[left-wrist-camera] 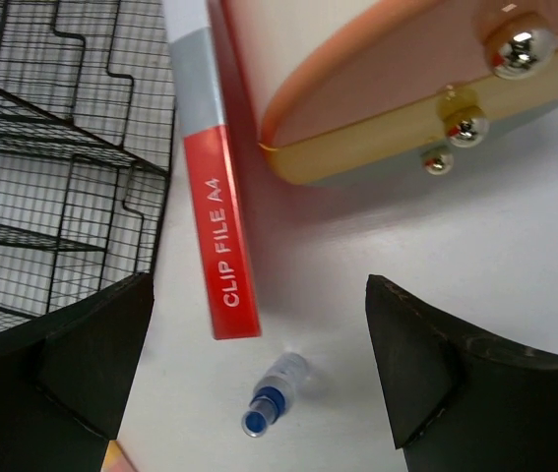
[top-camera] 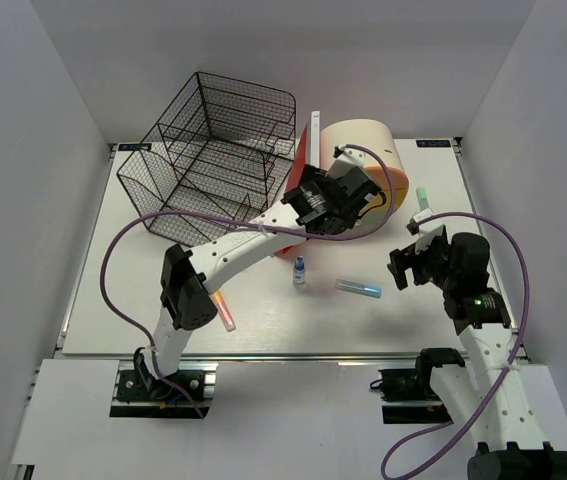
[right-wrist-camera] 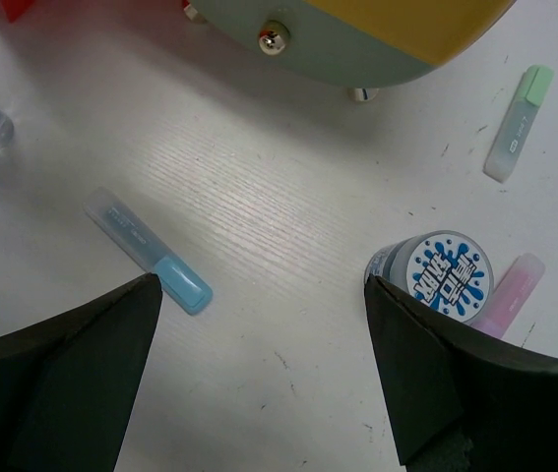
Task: Organize the desk
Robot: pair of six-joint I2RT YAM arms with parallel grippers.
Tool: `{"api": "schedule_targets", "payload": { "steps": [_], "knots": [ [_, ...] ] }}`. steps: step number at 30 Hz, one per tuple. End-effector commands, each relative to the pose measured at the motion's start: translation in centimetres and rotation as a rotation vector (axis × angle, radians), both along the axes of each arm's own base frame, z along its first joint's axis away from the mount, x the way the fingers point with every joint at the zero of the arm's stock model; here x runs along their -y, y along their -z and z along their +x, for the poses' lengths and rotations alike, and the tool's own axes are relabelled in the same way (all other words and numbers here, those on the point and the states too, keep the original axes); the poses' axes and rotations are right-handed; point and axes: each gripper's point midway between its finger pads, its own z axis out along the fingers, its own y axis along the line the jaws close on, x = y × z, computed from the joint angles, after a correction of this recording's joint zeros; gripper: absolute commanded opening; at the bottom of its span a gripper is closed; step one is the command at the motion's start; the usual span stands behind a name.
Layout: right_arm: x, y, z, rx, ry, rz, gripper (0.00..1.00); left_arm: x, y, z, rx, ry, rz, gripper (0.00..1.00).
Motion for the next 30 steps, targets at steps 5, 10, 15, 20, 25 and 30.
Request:
{"api": "schedule_targets", "payload": {
  "steps": [5,10,15,20,25,30],
  "knots": [
    [-0.3,-0.8,0.4,0.041,-0.007,0.020,0.89,-2.4,-2.1,1.4,0.064,-0.073,0.040,0.94],
    [-0.2,-0.9,0.4,0.044,0.001,0.019,0.89,-1.8,-0.8,1.9,0.054,-0.060,0.074,0.85],
    [-0.2,-0.8,0.3,0.045,0.000,0.021,0.89,-2.4,-0.5,3.1,0.057,-0.075,0.079,0.79],
    [-0.1,-0.7,0.3,0.043,0.002,0.017,0.89,-3.0,0.1,4.5,0.039,-0.078,0.093,0.71],
    [0.0,-0.8,0.3,0.046,0.007,0.015,0.89,-2.7,1.3,4.7,0.008,-0.063,0.095,0.64],
    [0.0,-0.7,0.3,0.045,0.005,0.014,0.89,-2.6,1.9,5.0,-0.010,-0.054,0.090,0.57]
  ]
}}
